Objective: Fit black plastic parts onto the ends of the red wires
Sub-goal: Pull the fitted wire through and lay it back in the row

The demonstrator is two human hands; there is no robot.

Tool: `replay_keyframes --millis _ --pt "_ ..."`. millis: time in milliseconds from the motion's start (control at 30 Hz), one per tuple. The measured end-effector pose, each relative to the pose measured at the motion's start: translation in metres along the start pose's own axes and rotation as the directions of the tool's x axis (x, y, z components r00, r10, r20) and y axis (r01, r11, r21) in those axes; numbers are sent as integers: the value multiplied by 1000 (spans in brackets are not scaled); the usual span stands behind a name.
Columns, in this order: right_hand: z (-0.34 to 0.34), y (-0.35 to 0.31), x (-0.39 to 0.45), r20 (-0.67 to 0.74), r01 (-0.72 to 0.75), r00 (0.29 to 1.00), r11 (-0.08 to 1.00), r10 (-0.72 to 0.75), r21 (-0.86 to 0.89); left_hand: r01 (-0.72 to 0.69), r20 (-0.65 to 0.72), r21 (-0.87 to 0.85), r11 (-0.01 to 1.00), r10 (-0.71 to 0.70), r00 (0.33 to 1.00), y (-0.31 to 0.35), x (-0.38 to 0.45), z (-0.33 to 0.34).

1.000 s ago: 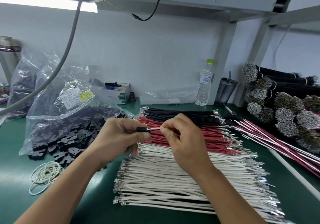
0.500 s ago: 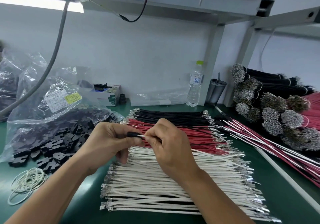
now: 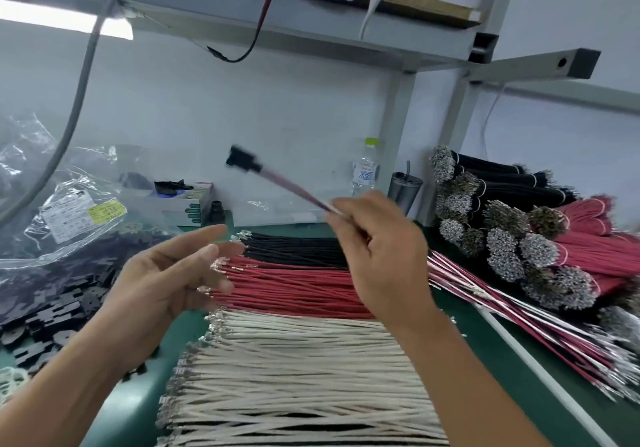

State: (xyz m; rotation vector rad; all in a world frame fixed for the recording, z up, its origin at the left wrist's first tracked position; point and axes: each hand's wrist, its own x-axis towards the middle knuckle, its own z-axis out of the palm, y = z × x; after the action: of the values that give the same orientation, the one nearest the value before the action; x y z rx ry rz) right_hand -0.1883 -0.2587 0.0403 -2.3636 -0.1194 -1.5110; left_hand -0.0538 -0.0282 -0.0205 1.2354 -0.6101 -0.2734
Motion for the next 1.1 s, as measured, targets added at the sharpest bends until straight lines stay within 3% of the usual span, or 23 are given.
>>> replay_keyframes --millis 100,167,267,333,400,467,533,667,733,867,1100 --pt "-42 33 37 -171 -135 977 990 128 -30 6 -72 126 992 3 997 1 1 -5" --pt "-70 72 42 -128 -290 954 943 271 -162 9 -209 301 954 56 976 -4 4 -11" --pt "-86 136 12 -12 -427 872 746 490 -512 63 -322 542 838 138 937 -17 12 -28" --pt "-84 168 -20 49 -422 800 618 599 -664 112 -312 769 629 216 925 -21 17 -41" --pt "-78 187 -46 127 -353 738 540 663 -764 98 -195 933 347 255 947 -25 17 -49" --pt "-70 196 -63 159 -252 726 475 669 -843 89 -115 986 143 179 977 -29 16 -51" --pt "-65 197 -67 162 -192 754 449 636 -873 88 -91 996 33 115 989 -32 18 -52" --pt "-65 198 -69 146 -245 784 517 604 -820 103 -102 995 -9 77 992 -31 19 -51" --pt "-68 200 -73 167 -279 759 546 629 -790 113 -114 993 11 101 988 -31 18 -52" --pt "-71 206 -82 222 -232 624 449 749 -863 134 -139 990 43 119 983 -30 18 -54" --pt "-71 209 -74 209 -148 648 389 733 -909 133 -140 989 64 117 983 -33 18 -56"
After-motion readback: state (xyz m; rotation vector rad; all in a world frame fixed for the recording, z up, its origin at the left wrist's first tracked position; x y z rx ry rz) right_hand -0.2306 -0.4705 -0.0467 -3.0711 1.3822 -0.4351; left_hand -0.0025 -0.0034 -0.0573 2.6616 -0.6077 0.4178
